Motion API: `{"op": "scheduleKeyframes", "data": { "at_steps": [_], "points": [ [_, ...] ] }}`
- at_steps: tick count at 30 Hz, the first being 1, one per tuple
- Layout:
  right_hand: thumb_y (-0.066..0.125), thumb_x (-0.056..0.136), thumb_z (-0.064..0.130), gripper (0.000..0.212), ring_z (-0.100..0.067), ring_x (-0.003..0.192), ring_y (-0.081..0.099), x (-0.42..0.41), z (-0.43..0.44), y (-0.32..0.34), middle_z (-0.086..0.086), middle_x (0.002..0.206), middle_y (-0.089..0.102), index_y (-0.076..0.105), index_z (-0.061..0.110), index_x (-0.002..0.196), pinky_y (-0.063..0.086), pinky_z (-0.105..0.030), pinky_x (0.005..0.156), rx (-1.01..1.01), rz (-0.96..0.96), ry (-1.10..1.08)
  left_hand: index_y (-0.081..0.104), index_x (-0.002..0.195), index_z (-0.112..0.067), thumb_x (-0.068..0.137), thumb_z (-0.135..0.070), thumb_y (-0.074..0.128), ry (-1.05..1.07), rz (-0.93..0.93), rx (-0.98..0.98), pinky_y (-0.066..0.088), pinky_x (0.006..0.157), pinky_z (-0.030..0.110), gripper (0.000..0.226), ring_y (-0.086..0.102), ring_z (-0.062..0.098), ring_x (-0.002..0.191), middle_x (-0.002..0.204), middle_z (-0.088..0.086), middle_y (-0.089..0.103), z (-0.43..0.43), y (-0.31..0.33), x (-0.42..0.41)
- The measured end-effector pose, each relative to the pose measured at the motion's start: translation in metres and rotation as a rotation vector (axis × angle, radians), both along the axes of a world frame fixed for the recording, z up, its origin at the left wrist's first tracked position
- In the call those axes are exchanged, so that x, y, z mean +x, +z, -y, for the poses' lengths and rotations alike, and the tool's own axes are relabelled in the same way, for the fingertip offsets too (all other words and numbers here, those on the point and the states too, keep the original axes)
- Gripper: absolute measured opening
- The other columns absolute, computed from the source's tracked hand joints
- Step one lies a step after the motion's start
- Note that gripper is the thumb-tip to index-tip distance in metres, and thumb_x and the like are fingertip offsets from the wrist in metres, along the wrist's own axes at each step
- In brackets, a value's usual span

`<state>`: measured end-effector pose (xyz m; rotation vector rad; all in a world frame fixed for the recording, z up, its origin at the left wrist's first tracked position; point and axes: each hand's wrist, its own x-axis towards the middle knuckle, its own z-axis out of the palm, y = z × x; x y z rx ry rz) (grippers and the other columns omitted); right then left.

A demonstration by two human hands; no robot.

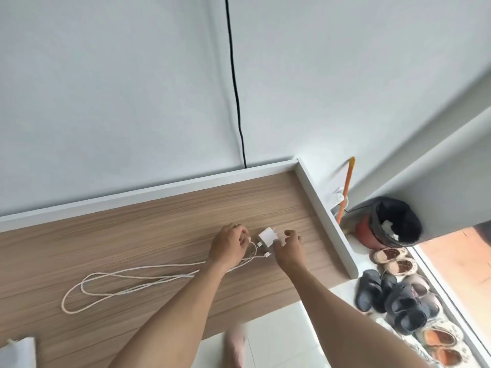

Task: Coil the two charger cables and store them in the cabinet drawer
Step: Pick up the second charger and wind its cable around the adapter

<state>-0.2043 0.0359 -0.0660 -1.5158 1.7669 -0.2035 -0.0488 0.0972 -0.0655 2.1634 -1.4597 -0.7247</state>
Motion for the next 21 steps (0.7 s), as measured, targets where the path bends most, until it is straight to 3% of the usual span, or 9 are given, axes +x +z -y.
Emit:
{"op": "scheduleKeyframes", "data": {
  "at_steps": [2, 5, 9, 11, 15, 18, 21],
  "points": [
    [0.054, 0.085, 0.022, 0.045, -0.032, 0.112, 0.056, -0.011, 0.009, -0.009, -0.017, 0.121, 0.058, 0.052, 0.005, 0.126, 0.044, -0.034, 0.091, 0.095, 0.031, -0.019, 0.061, 0.119, -0.016, 0.093, -0.035, 0.055, -0.042, 0.024, 0.04, 0.046, 0.091, 0.034, 0.032, 0.053, 0.022, 0.114, 0.117, 0.002, 0.062, 0.018, -0.006, -0.015],
    [0.049, 0.083, 0.025, 0.026, -0.028, 0.095, 0.06, -0.019, 0.013, -0.019, -0.01, 0.092, 0.068, 0.07, 0.014, 0.095, 0.043, -0.028, 0.077, 0.072, 0.052, 0.041, 0.055, 0.13, -0.014, 0.095, -0.038, 0.05, -0.098, 0.046, 0.14, 0.04, 0.101, 0.037, 0.043, 0.048, 0.027, 0.124, 0.13, 0.006, 0.056, 0.035, -0.014, -0.033],
    [0.052, 0.08, 0.015, 0.017, -0.017, 0.07, 0.052, -0.013, 0.014, -0.012, 0.002, 0.066, 0.059, 0.07, 0.015, 0.077, 0.038, -0.024, 0.058, 0.147, 0.163, 0.011, 0.051, 0.135, -0.014, 0.094, -0.028, 0.055, -0.084, -0.045, 0.2, 0.039, 0.103, 0.034, 0.044, 0.05, 0.025, 0.125, 0.136, 0.005, 0.053, 0.044, -0.011, -0.044],
    [0.05, 0.077, 0.014, 0.024, -0.019, 0.073, 0.057, -0.009, 0.013, -0.012, 0.0, 0.072, 0.063, 0.07, 0.011, 0.089, 0.045, -0.025, 0.061, 0.163, 0.249, -0.027, 0.058, 0.125, -0.014, 0.089, -0.024, 0.061, -0.013, -0.135, 0.223, 0.044, 0.098, 0.035, 0.038, 0.057, 0.026, 0.116, 0.129, 0.006, 0.059, 0.047, -0.009, -0.043],
    [0.047, 0.082, 0.003, 0.037, -0.018, 0.088, 0.065, 0.002, 0.011, 0.002, 0.001, 0.095, 0.069, 0.063, 0.014, 0.114, 0.053, -0.027, 0.077, 0.108, 0.402, -0.036, 0.07, 0.093, -0.012, 0.081, -0.022, 0.071, 0.152, -0.304, 0.158, 0.055, 0.077, 0.036, 0.016, 0.068, 0.023, 0.079, 0.089, 0.004, 0.073, 0.05, 0.008, -0.027],
    [0.046, 0.086, -0.002, 0.042, -0.012, 0.088, 0.064, 0.025, 0.012, 0.025, 0.002, 0.098, 0.067, 0.059, 0.015, 0.123, 0.054, -0.028, 0.083, 0.041, 0.54, 0.02, 0.072, 0.099, -0.011, 0.083, -0.019, 0.071, 0.171, -0.29, 0.052, 0.05, 0.075, 0.029, 0.018, 0.065, 0.018, 0.081, 0.09, 0.002, 0.072, 0.046, 0.039, -0.007],
    [0.05, 0.09, 0.006, 0.036, -0.017, 0.085, 0.062, 0.05, 0.007, 0.052, -0.003, 0.096, 0.067, 0.057, 0.015, 0.124, 0.052, -0.028, 0.077, 0.003, 0.595, 0.061, 0.07, 0.108, -0.013, 0.084, -0.02, 0.07, 0.238, -0.341, -0.061, 0.049, 0.081, 0.025, 0.025, 0.065, 0.016, 0.09, 0.097, -0.003, 0.07, 0.038, 0.079, 0.019]
  ]
}}
